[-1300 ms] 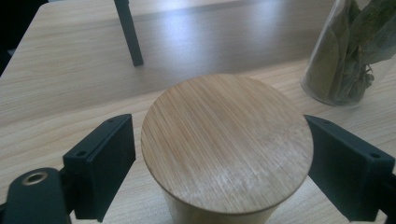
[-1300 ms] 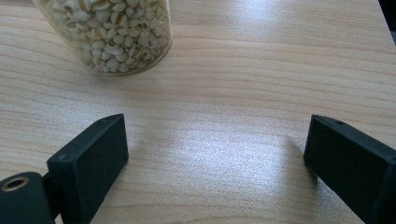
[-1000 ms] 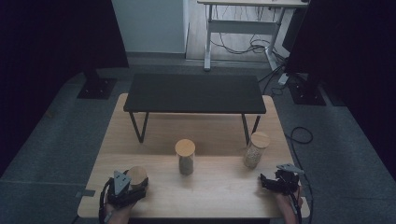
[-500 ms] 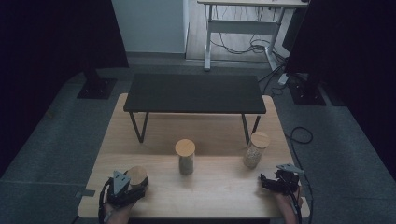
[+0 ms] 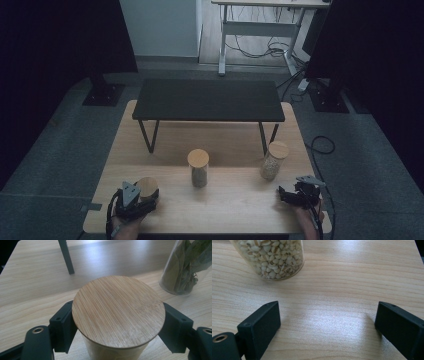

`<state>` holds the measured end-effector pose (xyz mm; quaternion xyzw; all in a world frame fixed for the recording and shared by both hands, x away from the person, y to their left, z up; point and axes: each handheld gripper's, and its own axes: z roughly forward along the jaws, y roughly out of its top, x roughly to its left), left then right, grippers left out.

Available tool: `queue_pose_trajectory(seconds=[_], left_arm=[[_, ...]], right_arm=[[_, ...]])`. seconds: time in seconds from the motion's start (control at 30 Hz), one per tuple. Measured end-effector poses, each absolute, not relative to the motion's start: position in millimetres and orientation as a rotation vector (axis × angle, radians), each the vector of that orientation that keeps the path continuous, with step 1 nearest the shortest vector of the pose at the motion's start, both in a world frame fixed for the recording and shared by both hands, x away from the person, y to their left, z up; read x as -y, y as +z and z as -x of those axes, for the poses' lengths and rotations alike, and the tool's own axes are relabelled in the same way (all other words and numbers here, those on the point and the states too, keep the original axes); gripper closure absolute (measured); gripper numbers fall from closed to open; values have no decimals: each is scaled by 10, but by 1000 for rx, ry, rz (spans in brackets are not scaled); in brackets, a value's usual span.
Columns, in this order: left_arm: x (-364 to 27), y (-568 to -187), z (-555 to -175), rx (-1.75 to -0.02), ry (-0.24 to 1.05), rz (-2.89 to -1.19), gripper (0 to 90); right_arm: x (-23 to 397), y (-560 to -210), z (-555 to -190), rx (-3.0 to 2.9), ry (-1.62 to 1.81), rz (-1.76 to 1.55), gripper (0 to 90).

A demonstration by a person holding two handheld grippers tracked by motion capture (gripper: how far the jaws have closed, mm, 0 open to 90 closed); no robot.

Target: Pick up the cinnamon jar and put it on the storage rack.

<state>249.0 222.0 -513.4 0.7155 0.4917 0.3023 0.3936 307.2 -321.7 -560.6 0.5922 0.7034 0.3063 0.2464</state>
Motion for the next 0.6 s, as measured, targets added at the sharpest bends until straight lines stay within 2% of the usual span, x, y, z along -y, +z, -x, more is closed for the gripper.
queue_pose_trajectory(seconds=[0.6], left_arm=[[-2174, -4945, -2538, -1204, 770, -1819, 245]], right_arm=[[3217, -5606, -3072, -1918, 836, -1616, 57]])
